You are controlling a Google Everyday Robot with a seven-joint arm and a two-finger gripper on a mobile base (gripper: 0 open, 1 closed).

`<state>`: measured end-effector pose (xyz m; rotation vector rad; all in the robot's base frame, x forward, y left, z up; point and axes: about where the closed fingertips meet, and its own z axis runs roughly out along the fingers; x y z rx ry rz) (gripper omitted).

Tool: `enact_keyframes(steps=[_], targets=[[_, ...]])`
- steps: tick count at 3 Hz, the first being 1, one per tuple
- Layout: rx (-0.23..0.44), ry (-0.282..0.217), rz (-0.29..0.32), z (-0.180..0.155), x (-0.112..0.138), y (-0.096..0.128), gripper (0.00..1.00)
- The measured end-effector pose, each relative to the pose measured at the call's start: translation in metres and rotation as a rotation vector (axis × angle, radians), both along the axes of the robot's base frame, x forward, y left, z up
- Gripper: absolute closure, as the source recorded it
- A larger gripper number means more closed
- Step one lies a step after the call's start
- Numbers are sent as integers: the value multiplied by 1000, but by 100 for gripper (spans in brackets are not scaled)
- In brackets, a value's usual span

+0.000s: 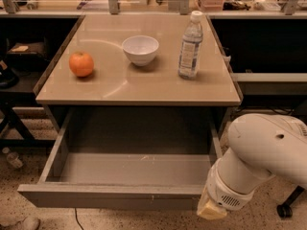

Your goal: Close top drawer

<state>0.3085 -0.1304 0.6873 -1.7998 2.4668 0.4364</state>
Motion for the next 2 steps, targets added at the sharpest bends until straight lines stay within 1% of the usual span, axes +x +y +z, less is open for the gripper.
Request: enact_keyframes(steps=[1,2], targets=[[-4,-5,0,-16,7,3,100],[-3,-6,-1,-17,8,4,82]])
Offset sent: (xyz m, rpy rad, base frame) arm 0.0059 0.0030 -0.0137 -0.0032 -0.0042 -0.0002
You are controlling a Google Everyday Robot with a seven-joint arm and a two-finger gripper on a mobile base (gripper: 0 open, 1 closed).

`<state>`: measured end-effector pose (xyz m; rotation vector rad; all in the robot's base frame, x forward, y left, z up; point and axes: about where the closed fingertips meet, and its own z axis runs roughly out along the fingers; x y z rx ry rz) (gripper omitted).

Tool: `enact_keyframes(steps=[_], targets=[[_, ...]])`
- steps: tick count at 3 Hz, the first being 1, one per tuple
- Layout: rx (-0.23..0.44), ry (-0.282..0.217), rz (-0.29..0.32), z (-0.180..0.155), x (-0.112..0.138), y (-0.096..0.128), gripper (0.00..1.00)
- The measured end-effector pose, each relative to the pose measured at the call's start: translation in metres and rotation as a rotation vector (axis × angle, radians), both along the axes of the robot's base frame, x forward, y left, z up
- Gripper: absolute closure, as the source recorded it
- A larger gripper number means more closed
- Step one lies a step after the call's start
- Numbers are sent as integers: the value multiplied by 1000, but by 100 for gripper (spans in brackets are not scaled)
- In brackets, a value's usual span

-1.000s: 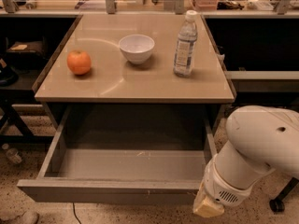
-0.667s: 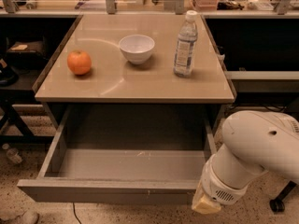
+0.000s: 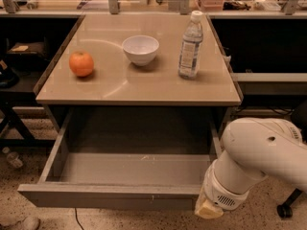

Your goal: Close top drawer

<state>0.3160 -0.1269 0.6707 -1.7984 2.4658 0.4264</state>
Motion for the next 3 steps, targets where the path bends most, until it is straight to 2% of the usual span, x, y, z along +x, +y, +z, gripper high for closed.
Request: enact_keyframes(steps=[3], targets=[[0,0,0,0,0,0,13]])
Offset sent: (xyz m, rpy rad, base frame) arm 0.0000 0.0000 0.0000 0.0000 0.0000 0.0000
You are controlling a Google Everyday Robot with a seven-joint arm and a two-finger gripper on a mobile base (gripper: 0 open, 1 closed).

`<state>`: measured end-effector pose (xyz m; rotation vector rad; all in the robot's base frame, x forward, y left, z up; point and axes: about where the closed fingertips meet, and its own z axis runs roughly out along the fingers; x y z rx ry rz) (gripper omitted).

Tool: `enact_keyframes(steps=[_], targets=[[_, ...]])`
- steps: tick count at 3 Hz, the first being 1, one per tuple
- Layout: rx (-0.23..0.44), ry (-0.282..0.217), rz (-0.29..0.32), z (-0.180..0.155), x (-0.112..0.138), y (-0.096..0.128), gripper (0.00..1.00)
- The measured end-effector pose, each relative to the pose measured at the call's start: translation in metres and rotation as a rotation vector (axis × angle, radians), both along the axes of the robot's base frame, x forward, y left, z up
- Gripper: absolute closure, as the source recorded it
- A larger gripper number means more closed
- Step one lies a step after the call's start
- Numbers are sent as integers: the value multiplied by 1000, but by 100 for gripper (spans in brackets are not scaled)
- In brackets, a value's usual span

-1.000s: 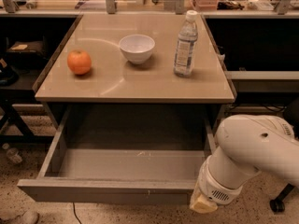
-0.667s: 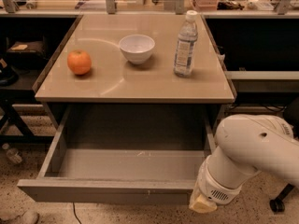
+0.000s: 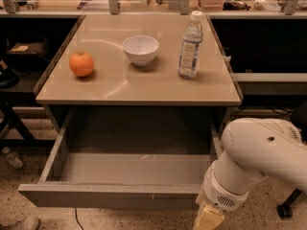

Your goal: Close top drawer

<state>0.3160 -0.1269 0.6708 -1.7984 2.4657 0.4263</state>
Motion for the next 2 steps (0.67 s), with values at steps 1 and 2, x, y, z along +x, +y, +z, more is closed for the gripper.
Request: enact_keyframes(steps=[1,2], targets=[[0,0,0,0,0,0,0],[0,0,0,0,0,0,0]])
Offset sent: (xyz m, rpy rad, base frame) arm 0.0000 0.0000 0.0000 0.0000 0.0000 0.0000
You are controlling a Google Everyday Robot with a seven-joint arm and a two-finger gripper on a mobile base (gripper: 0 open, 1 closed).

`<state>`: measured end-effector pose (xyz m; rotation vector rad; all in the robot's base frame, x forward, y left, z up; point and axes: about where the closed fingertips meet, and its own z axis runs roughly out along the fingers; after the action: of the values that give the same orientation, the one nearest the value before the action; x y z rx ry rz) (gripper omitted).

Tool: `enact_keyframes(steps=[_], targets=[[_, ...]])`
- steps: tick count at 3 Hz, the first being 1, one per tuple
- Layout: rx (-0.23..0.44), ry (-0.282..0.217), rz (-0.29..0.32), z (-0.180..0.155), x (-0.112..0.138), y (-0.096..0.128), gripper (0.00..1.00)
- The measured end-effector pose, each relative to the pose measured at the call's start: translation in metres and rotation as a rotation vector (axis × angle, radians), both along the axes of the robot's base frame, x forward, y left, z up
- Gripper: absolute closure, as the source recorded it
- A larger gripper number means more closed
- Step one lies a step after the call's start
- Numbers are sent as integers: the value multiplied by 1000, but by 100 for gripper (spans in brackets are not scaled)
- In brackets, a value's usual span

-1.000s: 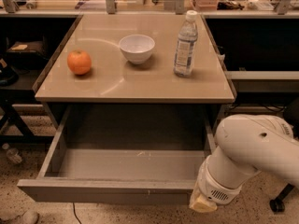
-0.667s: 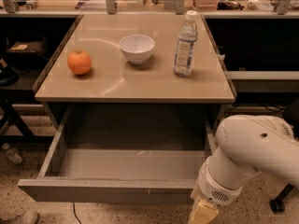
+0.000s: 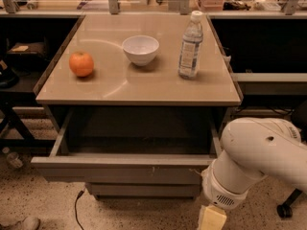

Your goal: Close top drawer

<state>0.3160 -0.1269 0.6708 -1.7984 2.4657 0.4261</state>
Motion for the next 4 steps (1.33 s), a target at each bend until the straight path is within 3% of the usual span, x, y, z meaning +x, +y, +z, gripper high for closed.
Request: enact_keyframes(steps=[1,3,4], targets=[[0,0,0,0,0,0,17],[0,0,0,0,0,0,64],[20,-29,-1,5,12,5,88]])
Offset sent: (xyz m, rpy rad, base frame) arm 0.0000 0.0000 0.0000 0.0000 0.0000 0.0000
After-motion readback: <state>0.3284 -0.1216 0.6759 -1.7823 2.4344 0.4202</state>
